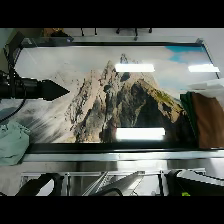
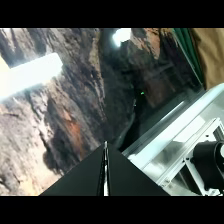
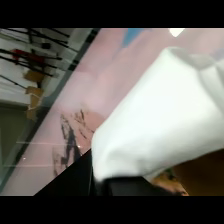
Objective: Fold the shirts.
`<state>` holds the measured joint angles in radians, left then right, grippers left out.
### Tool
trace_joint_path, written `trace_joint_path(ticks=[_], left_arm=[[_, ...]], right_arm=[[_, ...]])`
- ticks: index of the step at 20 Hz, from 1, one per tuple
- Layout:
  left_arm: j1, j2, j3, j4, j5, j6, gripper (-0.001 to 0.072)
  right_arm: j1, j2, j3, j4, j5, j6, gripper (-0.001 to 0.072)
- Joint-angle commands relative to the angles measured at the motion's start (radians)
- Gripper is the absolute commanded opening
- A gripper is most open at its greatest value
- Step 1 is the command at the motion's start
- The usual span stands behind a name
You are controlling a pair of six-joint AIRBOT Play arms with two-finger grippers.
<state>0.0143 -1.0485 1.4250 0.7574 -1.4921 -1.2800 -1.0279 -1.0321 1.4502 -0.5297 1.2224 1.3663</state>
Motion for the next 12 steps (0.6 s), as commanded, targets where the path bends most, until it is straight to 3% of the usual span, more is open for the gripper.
trace_joint_path(ticks=[1,3,5,10,11,12], left_arm=[[-0.002,0.0,0.0,-0.001,0.032,0.013,0.0018],[-0.003,0.0,0.0,-0.001,0.037,0.054,0.0018],[-0.003,0.0,0.0,-0.001,0.037,0.07,0.0018],[-0.003,0.0,0.0,-0.001,0.064,0.086,0.0018],[-0.003,0.0,0.0,-0.001,0.064,0.085,0.0018],[-0.003,0.0,0.0,-0.001,0.064,0.085,0.0018]], right_arm=[[-0.051,0.056,0.0,-0.391,0.168,0.245,0.0016],[-0.054,0.059,-0.002,-0.622,0.303,0.304,0.0016],[-0.054,0.058,-0.022,-0.742,0.377,0.302,0.0016],[-0.054,0.031,-0.142,-0.836,0.353,0.303,0.0028],[-0.054,0.016,-0.163,-0.836,0.336,0.302,0.0106],[-0.054,-0.003,-0.169,-0.836,0.334,0.302,0.034]])
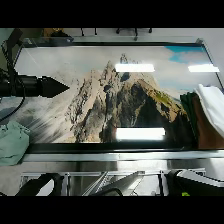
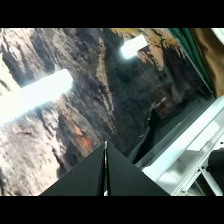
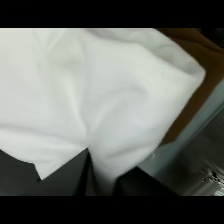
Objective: Fold the shirts.
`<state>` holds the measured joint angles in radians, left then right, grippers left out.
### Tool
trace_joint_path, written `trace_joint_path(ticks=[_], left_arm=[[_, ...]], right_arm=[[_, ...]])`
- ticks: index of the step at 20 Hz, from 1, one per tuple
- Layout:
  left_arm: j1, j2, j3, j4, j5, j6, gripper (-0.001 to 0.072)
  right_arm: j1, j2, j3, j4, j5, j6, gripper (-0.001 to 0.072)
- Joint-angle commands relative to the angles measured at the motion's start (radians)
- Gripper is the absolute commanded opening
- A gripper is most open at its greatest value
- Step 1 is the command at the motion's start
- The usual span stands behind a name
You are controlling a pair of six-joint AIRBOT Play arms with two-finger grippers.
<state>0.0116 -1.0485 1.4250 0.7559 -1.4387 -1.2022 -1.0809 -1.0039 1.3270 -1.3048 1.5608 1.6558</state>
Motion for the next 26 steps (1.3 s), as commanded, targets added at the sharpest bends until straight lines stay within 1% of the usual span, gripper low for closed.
trace_joint_path(ticks=[1,4,5,7,8,9,10,11,13,14,16,17,20,22,23,26], left_arm=[[0.0,0.0,0.0,0.001,0.011,0.008,0.0018],[0.0,0.0,0.0,0.001,0.019,0.008,0.0018],[0.0,0.0,0.0,0.001,0.031,0.008,0.0018],[0.0,0.0,0.0,0.001,0.058,0.008,0.0018],[0.0,0.0,0.0,0.004,0.059,0.011,0.0017],[0.0,0.0,0.0,0.011,0.062,0.039,0.0018],[-0.001,-0.002,0.0,0.01,0.063,0.067,0.0018],[-0.001,-0.004,0.0,0.008,0.064,0.069,0.0018],[-0.001,-0.004,-0.005,0.007,0.065,0.068,0.0017],[-0.001,0.008,-0.028,0.002,0.067,0.056,0.0017],[-0.01,0.066,-0.14,0.001,0.082,0.019,0.0017],[-0.023,0.107,-0.215,0.002,0.086,0.001,0.0017],[-0.122,0.256,-0.485,0.002,0.111,-0.046,0.0018],[-0.212,0.346,-0.646,0.004,0.161,-0.095,0.0017],[-0.254,0.385,-0.71,0.008,0.202,-0.112,0.0018],[-0.349,0.48,-0.841,0.009,0.349,-0.177,0.0017]], right_arm=[[-0.001,-0.049,-0.045,-0.058,-0.005,0.013,0.0525],[0.0,-0.056,-0.037,-0.016,-0.032,-0.004,0.053],[0.0,-0.054,-0.026,0.026,-0.04,-0.006,0.0526],[0.002,-0.051,0.008,0.172,-0.042,-0.01,0.0514],[0.006,-0.047,0.014,0.291,-0.045,-0.034,0.0334],[0.021,-0.041,0.014,0.413,-0.044,-0.075,0.009],[0.05,-0.032,0.014,0.487,-0.052,-0.078,0.0086],[0.101,-0.016,0.012,0.532,-0.072,-0.085,0.0083],[0.249,0.03,0.001,0.541,-0.098,-0.147,0.0016],[0.335,0.062,-0.019,0.541,-0.11,-0.177,0.0016],[0.528,0.158,-0.111,0.513,-0.16,-0.217,0.0016],[0.622,0.215,-0.176,0.481,-0.194,-0.217,0.0017],[0.902,0.417,-0.456,0.444,-0.286,-0.216,0.0017],[1.031,0.527,-0.625,0.445,-0.342,-0.206,0.0016],[1.075,0.562,-0.678,0.445,-0.362,-0.181,0.0016],[1.122,0.587,-0.714,0.452,-0.391,-0.176,0.0017]])
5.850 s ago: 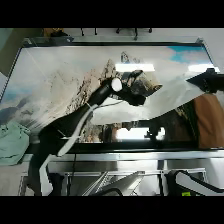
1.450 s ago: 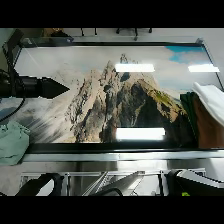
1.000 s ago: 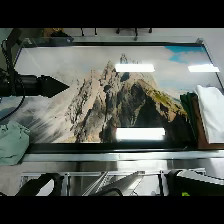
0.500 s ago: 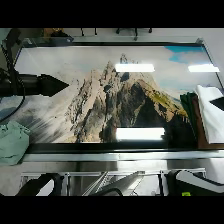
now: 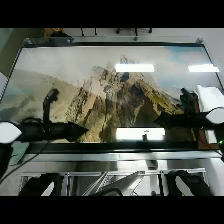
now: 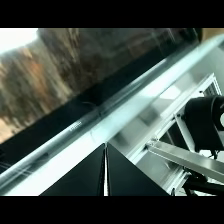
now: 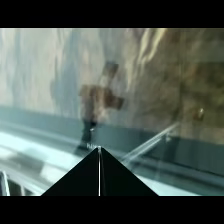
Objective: Fold the shirts.
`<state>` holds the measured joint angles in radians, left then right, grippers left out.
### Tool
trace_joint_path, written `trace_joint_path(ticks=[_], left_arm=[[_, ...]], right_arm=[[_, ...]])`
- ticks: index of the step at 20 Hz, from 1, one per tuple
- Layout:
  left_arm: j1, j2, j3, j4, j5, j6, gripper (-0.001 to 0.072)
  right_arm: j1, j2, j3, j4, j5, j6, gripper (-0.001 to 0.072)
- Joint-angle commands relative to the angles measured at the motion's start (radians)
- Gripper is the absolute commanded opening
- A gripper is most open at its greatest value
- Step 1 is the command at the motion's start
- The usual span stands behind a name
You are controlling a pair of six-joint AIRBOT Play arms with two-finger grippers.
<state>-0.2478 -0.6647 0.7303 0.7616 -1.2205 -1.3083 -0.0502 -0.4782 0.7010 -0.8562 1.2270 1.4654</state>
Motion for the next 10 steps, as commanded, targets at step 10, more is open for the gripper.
trace_joint_path(ticks=[10], left_arm=[[-0.109,0.135,-0.196,0.002,0.15,-0.14,0.0018]], right_arm=[[0.09,0.061,-0.088,0.154,-0.06,0.015,0.0017]])
